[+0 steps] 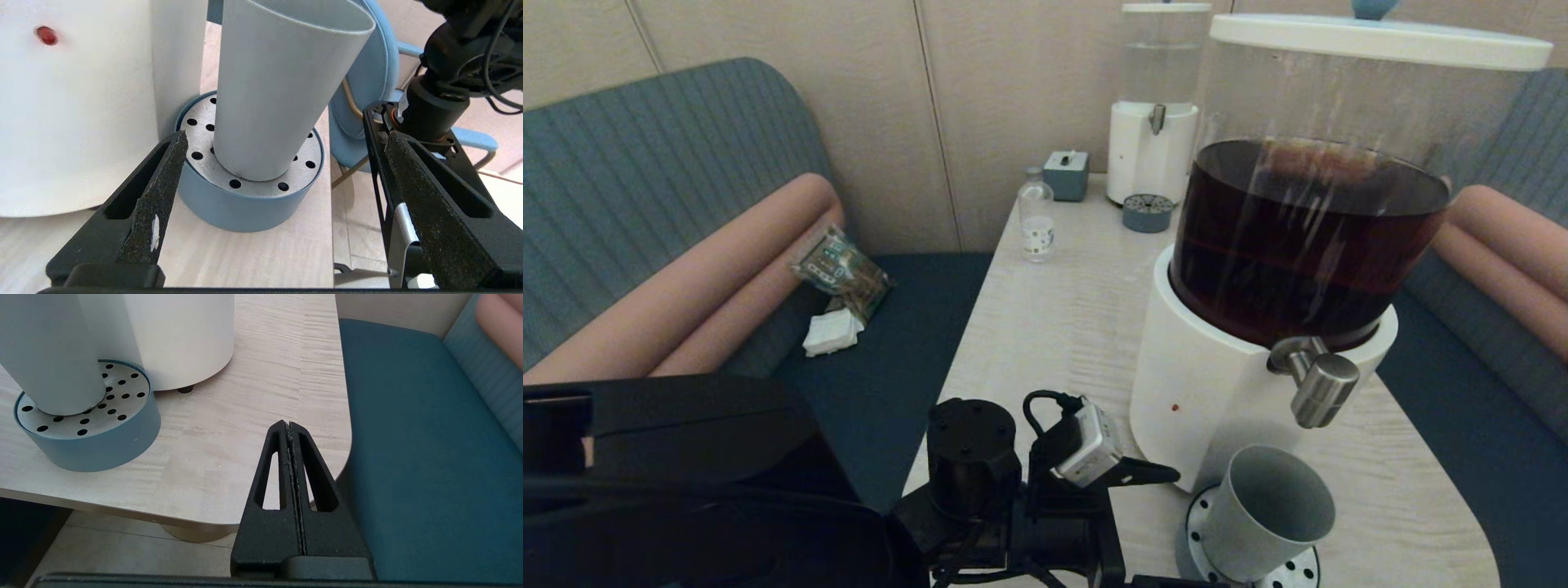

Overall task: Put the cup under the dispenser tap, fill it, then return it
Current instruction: Turn on the faucet

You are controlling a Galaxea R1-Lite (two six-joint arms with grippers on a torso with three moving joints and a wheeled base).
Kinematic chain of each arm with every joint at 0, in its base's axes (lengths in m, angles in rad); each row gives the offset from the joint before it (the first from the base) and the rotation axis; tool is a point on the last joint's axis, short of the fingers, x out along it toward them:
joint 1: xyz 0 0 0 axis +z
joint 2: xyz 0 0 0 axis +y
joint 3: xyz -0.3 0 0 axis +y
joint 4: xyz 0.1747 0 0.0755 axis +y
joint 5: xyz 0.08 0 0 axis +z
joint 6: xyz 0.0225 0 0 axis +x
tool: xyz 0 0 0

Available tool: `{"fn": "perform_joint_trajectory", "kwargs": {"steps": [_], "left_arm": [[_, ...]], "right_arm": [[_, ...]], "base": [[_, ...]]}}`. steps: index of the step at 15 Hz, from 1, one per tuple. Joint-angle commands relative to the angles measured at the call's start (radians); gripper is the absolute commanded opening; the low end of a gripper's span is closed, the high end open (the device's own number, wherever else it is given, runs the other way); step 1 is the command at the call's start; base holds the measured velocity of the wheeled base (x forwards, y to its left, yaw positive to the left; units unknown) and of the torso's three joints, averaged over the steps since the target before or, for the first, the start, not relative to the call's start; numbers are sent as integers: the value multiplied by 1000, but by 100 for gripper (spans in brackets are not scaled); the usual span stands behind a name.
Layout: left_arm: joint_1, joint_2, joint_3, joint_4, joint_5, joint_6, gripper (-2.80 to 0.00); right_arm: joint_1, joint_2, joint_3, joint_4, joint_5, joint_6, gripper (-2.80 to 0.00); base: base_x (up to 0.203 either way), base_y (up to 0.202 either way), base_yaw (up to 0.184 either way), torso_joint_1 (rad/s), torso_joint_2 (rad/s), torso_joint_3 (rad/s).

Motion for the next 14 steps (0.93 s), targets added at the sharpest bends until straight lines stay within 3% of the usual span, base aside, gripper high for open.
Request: {"fn": "perform_joint_trajectory", "kwargs": {"steps": [1,2,3,5,14], "left_arm": [[2,-12,6,-11,9,-2,0],[2,-11,1,-15,45,-4,0],[2,-10,-5,-20,55,-10,-280],[0,-4,-25,-22,60,-34,-280],[-3,8,-29,-22,61,-29,-280]], "right_arm": [[-1,-4,9,0,0,-1,-280],[1,-4,9,0,0,-1,-280],[1,-4,9,0,0,-1,-280],[1,-4,9,0,0,-1,-280],[1,-4,9,0,0,1,-280]], "base": [[0,0,0,0,0,0],[0,0,0,0,0,0],[0,0,0,0,0,0],[0,0,0,0,0,0],[0,0,0,0,0,0]]}}
